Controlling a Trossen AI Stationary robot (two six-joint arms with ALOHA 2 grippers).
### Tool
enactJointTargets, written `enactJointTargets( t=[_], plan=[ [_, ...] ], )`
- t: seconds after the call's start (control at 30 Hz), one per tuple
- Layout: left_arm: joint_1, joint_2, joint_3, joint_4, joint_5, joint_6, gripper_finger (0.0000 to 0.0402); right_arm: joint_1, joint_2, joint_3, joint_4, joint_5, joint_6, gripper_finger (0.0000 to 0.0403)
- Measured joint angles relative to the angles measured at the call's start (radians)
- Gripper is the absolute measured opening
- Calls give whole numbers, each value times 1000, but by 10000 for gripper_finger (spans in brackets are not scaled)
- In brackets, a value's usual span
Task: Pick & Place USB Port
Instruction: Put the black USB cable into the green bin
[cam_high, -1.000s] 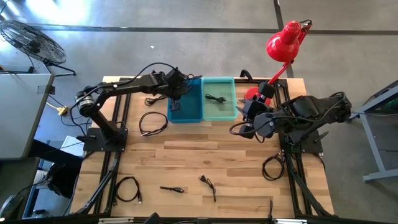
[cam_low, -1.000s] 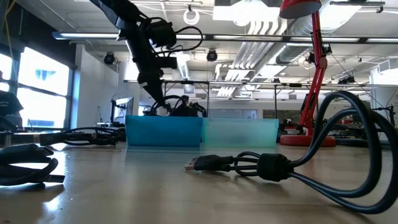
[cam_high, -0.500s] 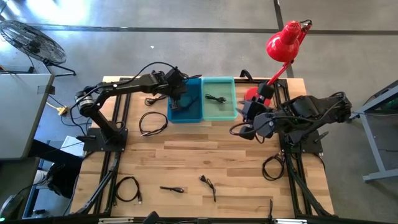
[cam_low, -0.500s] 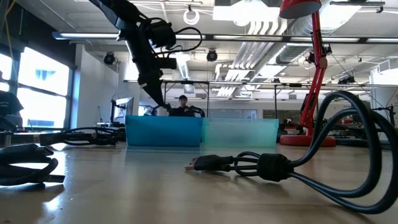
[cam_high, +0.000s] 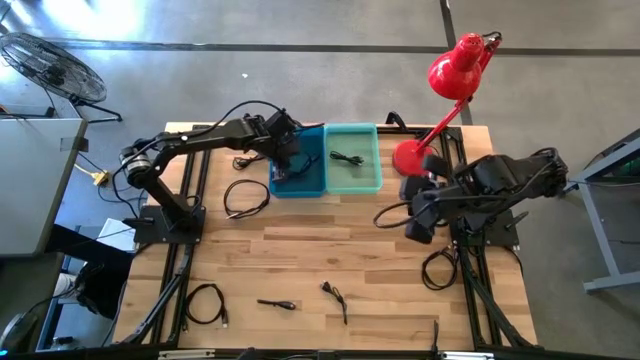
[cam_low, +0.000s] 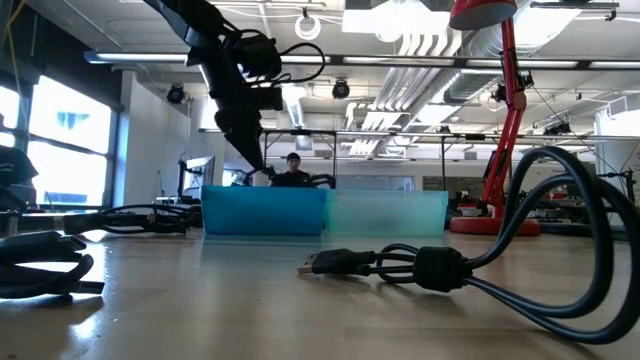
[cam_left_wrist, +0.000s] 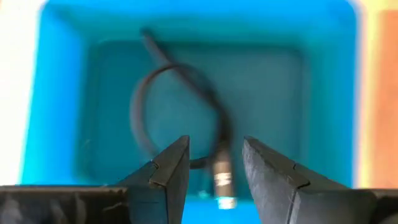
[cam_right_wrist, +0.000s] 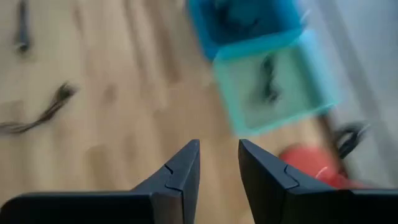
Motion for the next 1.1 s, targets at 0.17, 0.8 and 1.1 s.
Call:
enactJointTargets(
  t=[0.17,0.8,1.1],
  plan=[
    [0,0,0,10,251,-11,145,16,-64,-81,12,-187,65,103],
    [-269,0,0,145,784,-267,145,208,-271,-786,283,-538,410,103],
    [-448,0,0,150,581,-340,145,359,-272,-985,737,-687,731,103]
  ],
)
